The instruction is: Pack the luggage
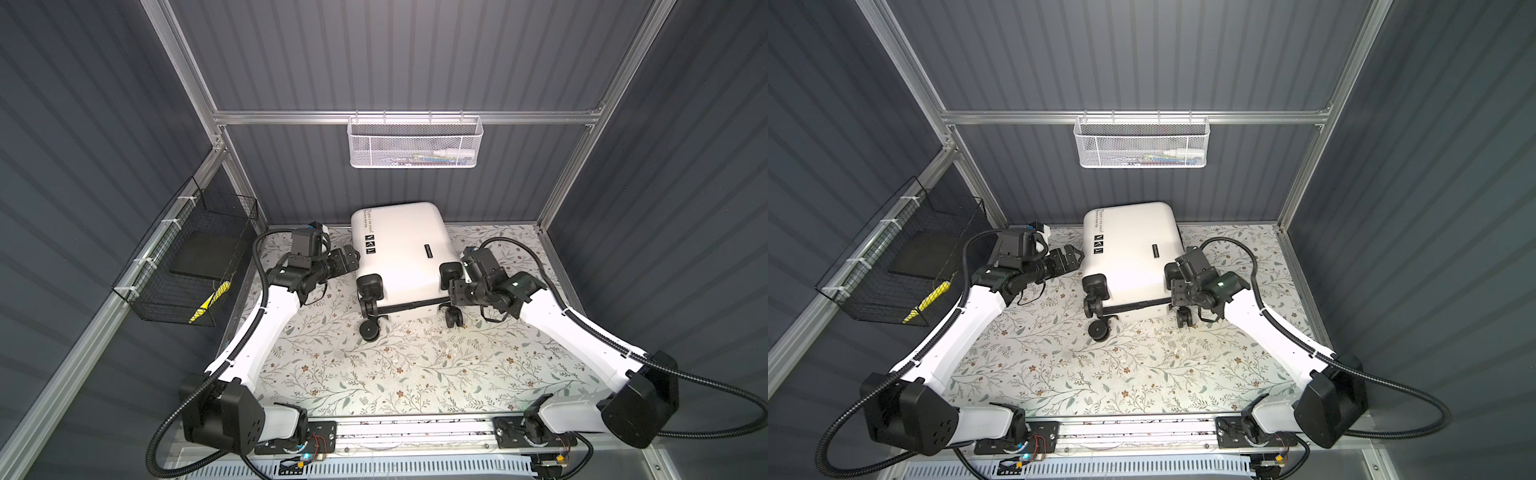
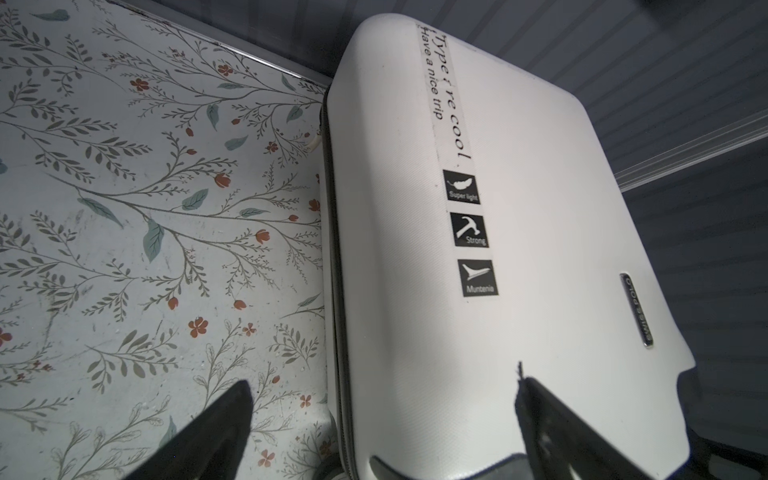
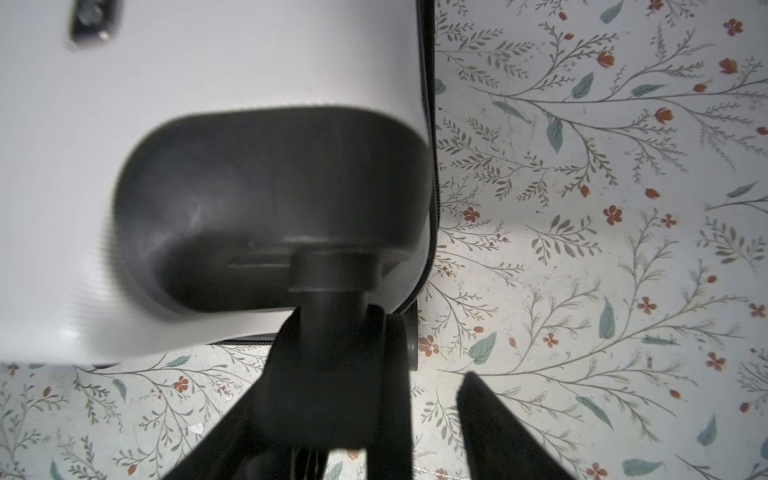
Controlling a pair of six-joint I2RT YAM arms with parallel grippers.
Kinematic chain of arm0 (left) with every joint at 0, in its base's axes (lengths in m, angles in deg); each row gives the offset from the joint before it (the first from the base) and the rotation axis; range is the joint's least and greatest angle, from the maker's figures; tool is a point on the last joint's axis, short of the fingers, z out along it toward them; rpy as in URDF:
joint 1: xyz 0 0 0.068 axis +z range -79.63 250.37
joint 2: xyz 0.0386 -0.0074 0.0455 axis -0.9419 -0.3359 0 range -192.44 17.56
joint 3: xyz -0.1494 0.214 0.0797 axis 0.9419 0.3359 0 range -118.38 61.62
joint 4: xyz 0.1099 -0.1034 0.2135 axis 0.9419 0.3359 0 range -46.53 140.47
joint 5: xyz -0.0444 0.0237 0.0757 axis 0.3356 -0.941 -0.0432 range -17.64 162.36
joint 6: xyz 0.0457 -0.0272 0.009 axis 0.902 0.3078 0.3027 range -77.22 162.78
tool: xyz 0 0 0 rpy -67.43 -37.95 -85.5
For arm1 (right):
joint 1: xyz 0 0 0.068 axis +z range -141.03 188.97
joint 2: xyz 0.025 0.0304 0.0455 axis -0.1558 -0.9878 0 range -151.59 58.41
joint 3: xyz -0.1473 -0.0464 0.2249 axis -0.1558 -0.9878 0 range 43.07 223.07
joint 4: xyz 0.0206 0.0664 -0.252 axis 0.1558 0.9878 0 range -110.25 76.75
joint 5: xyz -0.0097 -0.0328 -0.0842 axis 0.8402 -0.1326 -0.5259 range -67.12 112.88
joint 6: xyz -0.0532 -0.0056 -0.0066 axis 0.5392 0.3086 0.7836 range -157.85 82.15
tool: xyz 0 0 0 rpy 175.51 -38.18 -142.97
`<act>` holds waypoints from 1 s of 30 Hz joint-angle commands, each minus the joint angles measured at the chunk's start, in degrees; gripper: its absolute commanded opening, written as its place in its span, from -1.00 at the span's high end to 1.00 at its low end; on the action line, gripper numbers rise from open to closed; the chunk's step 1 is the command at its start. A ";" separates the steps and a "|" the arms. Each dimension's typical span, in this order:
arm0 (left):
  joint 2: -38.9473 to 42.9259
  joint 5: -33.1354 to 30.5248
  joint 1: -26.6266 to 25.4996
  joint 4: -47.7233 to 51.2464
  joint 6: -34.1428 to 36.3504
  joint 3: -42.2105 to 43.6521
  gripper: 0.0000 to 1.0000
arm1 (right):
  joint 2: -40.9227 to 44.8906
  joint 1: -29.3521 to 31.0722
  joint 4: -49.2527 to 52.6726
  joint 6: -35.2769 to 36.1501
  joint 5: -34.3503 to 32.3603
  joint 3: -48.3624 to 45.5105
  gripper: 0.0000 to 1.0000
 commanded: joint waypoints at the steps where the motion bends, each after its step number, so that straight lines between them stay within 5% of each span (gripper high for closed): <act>1: -1.91 0.79 1.41 -1.17 -0.07 -0.93 -0.99 | 2.76 -1.27 0.65 0.39 4.91 2.48 -0.54; 6: -4.76 3.13 3.91 -3.55 -0.38 -2.03 -1.00 | 6.57 -5.89 -0.64 -0.96 10.17 1.45 -0.60; 12: -8.63 6.31 7.93 -7.17 -2.47 -3.15 -1.00 | 9.62 -18.28 -3.63 -2.91 18.32 -3.17 -0.59; 19: -13.79 5.10 11.10 -6.24 -5.34 -4.81 -1.00 | 6.70 -28.29 -9.95 -5.99 26.48 -9.63 -0.56; 30: -23.10 4.15 11.72 -3.30 -2.23 -8.28 -0.99 | -9.08 -30.34 -23.65 -10.88 34.77 -13.65 -0.46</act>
